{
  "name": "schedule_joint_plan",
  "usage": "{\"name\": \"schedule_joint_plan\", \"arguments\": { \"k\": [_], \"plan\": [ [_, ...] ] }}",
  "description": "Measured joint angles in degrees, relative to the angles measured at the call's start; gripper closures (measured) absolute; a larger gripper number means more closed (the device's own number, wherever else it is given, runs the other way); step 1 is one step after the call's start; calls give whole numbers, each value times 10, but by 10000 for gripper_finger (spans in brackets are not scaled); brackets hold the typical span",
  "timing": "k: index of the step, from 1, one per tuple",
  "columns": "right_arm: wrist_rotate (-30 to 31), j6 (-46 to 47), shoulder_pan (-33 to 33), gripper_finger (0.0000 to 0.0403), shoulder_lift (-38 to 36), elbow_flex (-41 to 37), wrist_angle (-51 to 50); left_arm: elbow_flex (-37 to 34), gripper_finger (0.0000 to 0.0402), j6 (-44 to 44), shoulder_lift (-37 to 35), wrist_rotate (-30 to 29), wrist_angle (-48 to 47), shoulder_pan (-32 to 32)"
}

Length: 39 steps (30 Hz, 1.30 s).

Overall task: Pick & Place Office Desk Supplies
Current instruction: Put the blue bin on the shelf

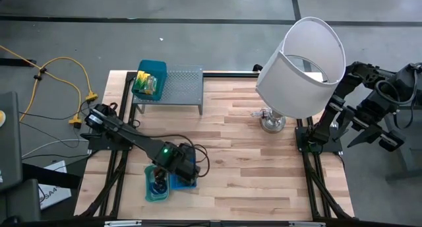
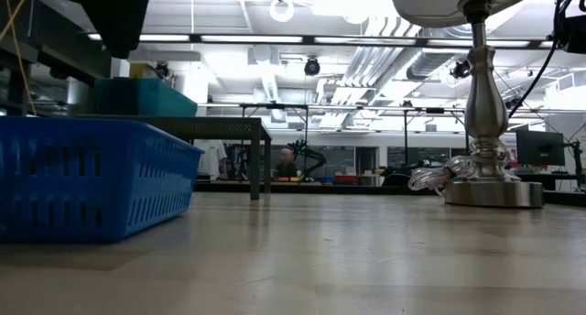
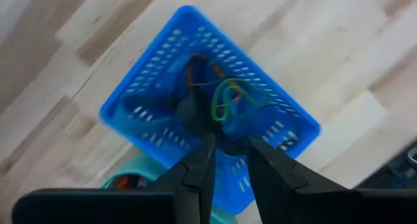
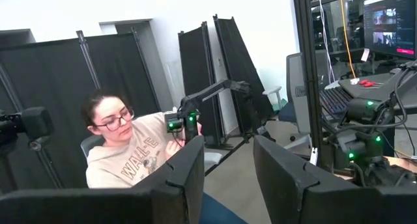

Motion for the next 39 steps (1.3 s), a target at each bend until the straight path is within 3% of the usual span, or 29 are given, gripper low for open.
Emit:
{"name": "schedule_joint_plan", "arguments": {
  "k": [6,16,21,39],
  "plan": [
    [0,0,0,283,0,0,0,0,320,-66,0,-1,3,-10],
    [0,0,0,283,0,0,0,0,320,-79,43,23,127,35],
    [0,0,0,283,0,0,0,0,320,-122,48,24,128,49],
    [0,0,0,283,0,0,0,0,320,-120,48,18,149,59]
  ]
}}
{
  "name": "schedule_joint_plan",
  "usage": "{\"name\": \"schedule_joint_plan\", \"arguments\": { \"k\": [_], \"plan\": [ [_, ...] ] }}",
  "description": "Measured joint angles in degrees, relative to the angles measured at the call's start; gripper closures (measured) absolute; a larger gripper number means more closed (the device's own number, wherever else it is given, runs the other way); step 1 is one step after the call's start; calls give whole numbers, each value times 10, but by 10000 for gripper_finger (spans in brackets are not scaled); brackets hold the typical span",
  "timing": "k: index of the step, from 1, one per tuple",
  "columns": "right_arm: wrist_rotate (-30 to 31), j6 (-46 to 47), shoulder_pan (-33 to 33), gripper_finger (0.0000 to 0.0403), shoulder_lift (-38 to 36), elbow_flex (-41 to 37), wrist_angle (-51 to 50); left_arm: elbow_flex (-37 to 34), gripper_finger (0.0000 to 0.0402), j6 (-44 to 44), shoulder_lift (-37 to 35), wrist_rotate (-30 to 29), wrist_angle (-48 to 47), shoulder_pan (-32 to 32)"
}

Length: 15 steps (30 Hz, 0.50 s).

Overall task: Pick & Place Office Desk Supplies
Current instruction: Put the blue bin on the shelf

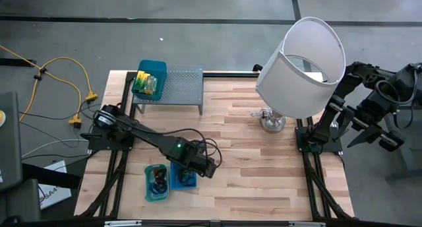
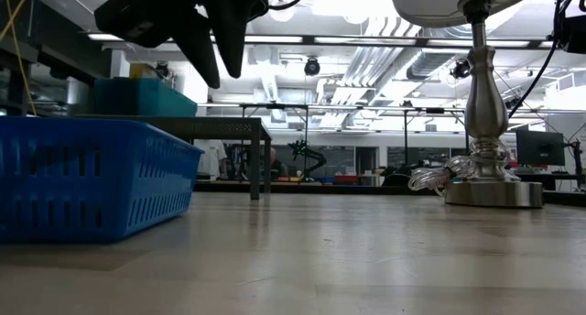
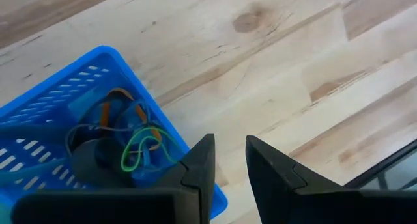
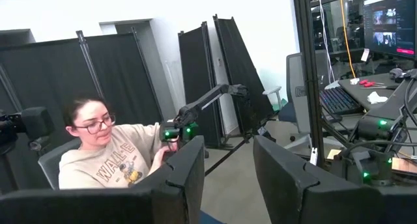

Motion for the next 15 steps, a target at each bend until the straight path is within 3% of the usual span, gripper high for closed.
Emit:
{"name": "schedule_joint_plan", "arguments": {
  "k": [15],
  "plan": [
    [0,0,0,283,0,0,0,0,320,-88,2,-13,-33,1]
  ]
}}
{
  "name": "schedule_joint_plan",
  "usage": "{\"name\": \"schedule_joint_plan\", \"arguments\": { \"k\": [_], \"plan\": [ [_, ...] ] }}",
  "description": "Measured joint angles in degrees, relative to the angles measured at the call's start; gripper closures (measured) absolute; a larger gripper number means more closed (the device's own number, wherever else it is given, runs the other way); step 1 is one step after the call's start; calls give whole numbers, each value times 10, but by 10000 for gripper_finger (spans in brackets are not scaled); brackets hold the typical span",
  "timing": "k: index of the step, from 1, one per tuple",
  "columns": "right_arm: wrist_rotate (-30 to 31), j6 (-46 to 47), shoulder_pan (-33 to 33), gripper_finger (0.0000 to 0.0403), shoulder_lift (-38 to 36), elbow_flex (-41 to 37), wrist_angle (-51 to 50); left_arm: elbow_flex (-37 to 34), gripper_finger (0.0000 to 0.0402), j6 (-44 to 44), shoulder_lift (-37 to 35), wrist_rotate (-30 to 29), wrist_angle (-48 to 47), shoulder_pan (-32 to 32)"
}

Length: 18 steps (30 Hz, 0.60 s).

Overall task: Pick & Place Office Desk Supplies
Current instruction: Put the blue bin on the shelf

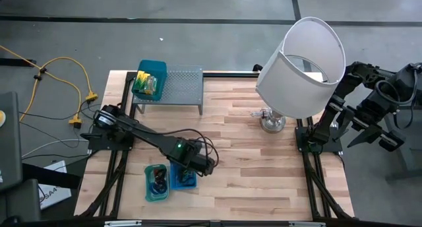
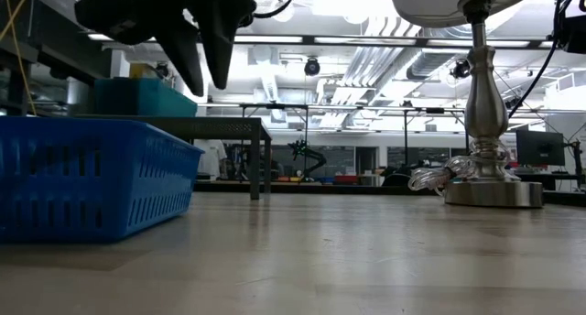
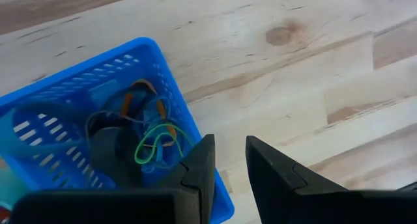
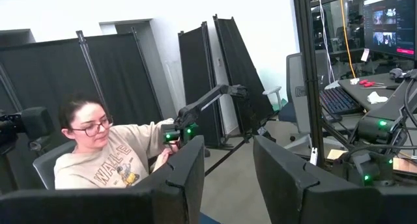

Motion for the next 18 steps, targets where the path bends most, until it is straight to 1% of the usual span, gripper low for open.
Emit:
{"name": "schedule_joint_plan", "arguments": {
  "k": [10,13,18],
  "plan": [
    [0,0,0,283,0,0,0,0,315,-35,16,2,-10,0],
    [0,0,0,283,0,0,0,0,288,-36,18,6,-13,0],
    [0,0,0,283,0,0,0,0,224,-36,18,10,-14,-2]
  ]
}}
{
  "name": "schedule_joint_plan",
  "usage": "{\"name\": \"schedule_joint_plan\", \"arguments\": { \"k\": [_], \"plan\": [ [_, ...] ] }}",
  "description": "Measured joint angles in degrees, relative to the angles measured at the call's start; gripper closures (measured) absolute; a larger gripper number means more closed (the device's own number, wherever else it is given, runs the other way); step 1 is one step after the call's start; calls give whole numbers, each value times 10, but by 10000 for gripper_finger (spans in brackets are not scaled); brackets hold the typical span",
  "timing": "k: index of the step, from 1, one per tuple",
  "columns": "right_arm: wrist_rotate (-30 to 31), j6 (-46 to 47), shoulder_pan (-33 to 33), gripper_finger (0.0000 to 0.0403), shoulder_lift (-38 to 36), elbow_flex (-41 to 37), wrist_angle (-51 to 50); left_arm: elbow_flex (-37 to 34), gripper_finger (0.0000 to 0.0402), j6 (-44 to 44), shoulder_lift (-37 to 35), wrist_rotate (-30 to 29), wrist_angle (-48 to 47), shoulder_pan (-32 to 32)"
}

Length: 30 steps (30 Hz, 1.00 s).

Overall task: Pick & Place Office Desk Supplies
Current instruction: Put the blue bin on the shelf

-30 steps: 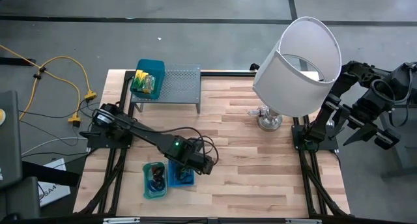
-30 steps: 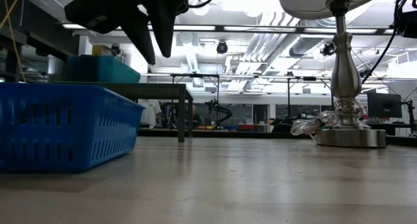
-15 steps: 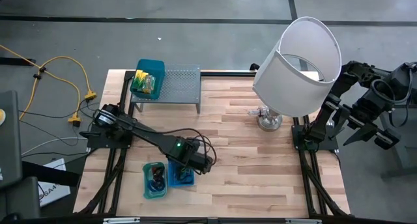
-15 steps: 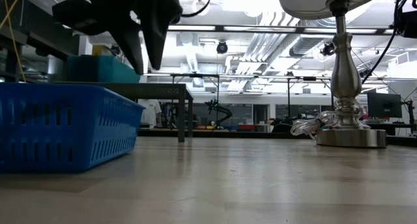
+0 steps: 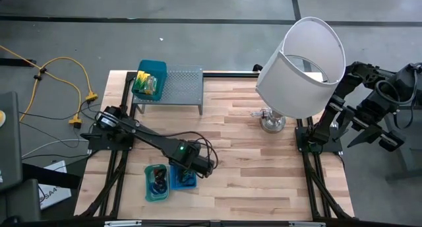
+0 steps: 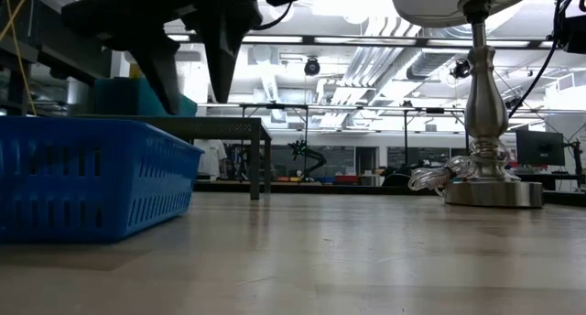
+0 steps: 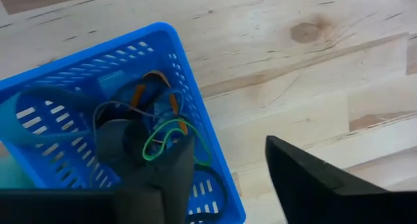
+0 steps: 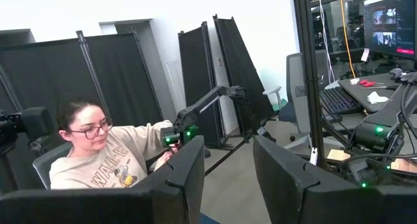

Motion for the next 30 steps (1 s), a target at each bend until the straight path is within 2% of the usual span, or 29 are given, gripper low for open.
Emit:
{"name": "schedule_joint_plan", "arguments": {
  "k": [4,8,13,23,30],
  "plan": [
    [0,0,0,283,0,0,0,0,190,-9,0,2,-10,-1],
    [0,0,0,283,0,0,0,0,178,-30,15,10,-20,-6],
    [0,0,0,283,0,0,0,0,177,-51,38,36,-21,-7],
    [0,0,0,283,0,0,0,0,178,-55,67,37,-9,1],
    [0,0,0,283,0,0,0,0,204,-55,73,37,-7,9]
  ]
}}
